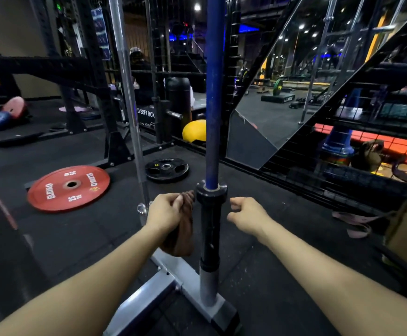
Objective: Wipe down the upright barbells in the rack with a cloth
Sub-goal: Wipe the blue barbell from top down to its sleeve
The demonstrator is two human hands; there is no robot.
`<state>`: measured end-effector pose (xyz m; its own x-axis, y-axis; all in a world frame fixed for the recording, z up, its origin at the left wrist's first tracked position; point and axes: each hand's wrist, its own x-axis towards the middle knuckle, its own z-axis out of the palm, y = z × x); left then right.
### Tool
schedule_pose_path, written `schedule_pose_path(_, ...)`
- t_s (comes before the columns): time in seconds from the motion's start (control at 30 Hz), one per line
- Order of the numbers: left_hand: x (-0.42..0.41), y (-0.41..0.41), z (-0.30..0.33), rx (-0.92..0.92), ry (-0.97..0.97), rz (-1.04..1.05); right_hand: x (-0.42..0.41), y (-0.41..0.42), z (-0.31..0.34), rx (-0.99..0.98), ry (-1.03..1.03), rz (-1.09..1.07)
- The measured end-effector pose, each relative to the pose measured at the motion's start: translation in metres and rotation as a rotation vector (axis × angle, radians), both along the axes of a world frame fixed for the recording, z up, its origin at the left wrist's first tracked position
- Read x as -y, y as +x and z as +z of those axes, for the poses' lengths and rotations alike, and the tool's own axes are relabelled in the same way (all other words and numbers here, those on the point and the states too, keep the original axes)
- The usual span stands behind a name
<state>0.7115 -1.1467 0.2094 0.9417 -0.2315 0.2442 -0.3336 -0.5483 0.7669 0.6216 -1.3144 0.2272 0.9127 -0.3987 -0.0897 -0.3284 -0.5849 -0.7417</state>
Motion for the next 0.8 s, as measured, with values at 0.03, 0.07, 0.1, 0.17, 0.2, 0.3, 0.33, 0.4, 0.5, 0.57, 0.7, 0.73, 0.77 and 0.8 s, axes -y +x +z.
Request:
schedule_pose_path(0.03,0.003,-0.001,-0.002,-0.018,-0.054,0.03,-0.003,0.001,-0.005,-0.002,0.008,0.003)
schedule_pose_path(0.07,0.004,0.0,-0.002,0.0,-0.097,0.056,-0.004,0.002,-0.007,0.004,0.012,0.002)
schedule_pose_path(0.1,0.003,0.004,0.0,0.072,-0.118,0.063,-0.005,0.004,-0.007,0.021,0.01,-0.004)
schedule_pose_path(0.17,0.002,0.012,0.006,0.308,-0.04,-0.004,-0.002,0.011,-0.007,0.064,0.021,-0.021)
schedule_pose_path(0.2,0.001,0.014,0.009,0.402,0.036,-0.06,-0.001,0.014,-0.007,0.083,0.028,-0.025)
schedule_pose_path(0.3,0.003,0.011,0.022,0.512,0.291,-0.169,0.001,0.02,-0.01,0.095,0.028,-0.036)
schedule_pose_path(0.33,0.006,0.01,0.026,0.525,0.357,-0.173,0.0,0.02,-0.012,0.094,0.024,-0.034)
schedule_pose_path(0.4,0.013,0.017,0.033,0.563,0.505,-0.188,-0.001,0.02,-0.013,0.097,0.018,-0.022)
schedule_pose_path(0.5,0.019,0.031,0.039,0.58,0.59,-0.211,0.0,0.022,-0.013,0.099,0.015,-0.005)
schedule_pose_path(0.57,0.023,0.035,0.042,0.551,0.578,-0.217,0.002,0.023,-0.013,0.094,0.002,0.005)
schedule_pose_path(0.7,0.031,0.041,0.039,0.105,0.294,-0.115,0.003,0.022,-0.01,0.076,-0.017,0.017)
schedule_pose_path(0.73,0.028,0.043,0.031,0.042,0.219,-0.079,0.004,0.022,-0.009,0.075,-0.021,0.022)
schedule_pose_path(0.77,0.025,0.046,0.022,0.06,0.228,-0.072,0.004,0.022,-0.008,0.075,-0.027,0.025)
schedule_pose_path(0.8,0.02,0.049,0.013,0.118,0.272,-0.092,0.005,0.022,-0.007,0.076,-0.033,0.027)
